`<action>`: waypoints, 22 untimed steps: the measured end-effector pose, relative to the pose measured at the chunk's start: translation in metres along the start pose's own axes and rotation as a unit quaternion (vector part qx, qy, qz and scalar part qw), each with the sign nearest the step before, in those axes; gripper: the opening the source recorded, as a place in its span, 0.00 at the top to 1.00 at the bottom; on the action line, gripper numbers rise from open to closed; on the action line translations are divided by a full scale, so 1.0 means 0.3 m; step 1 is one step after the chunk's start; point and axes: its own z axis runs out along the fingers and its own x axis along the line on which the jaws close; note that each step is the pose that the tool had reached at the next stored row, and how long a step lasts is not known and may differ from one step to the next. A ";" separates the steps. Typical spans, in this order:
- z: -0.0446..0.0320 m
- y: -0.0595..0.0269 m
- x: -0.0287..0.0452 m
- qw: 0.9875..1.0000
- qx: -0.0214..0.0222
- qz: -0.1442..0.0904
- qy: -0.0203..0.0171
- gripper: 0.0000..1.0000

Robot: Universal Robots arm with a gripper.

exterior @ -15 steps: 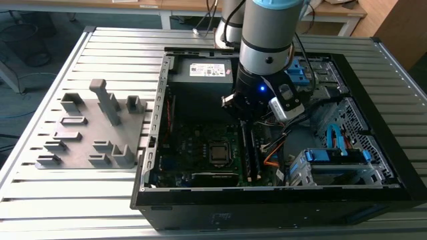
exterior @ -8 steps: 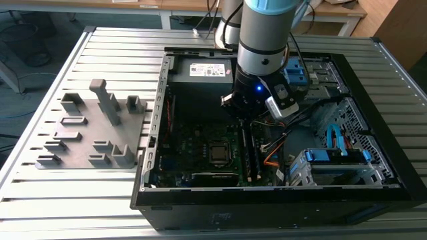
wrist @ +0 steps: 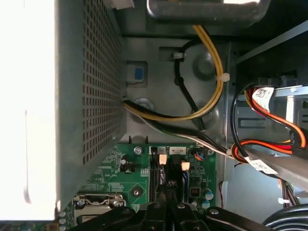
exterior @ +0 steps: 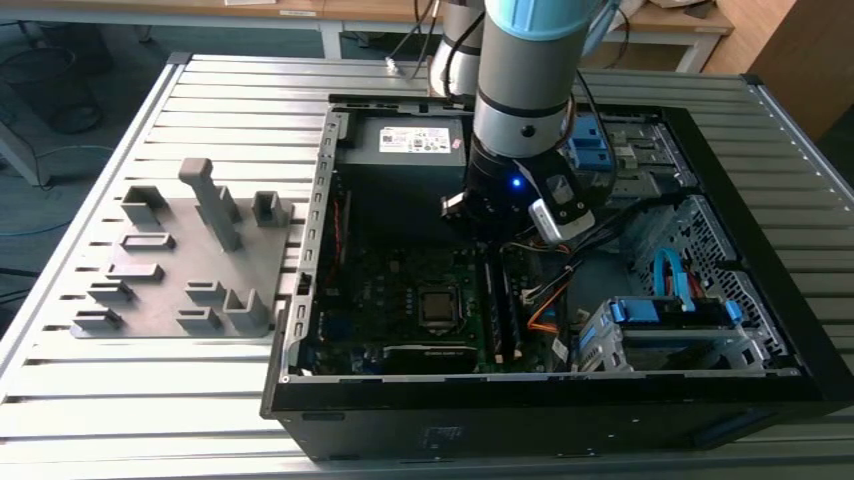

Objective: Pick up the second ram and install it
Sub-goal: 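Press down the second ram until it locks into place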

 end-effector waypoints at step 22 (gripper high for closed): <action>-0.035 -0.119 0.002 1.000 0.002 0.000 -0.001 0.90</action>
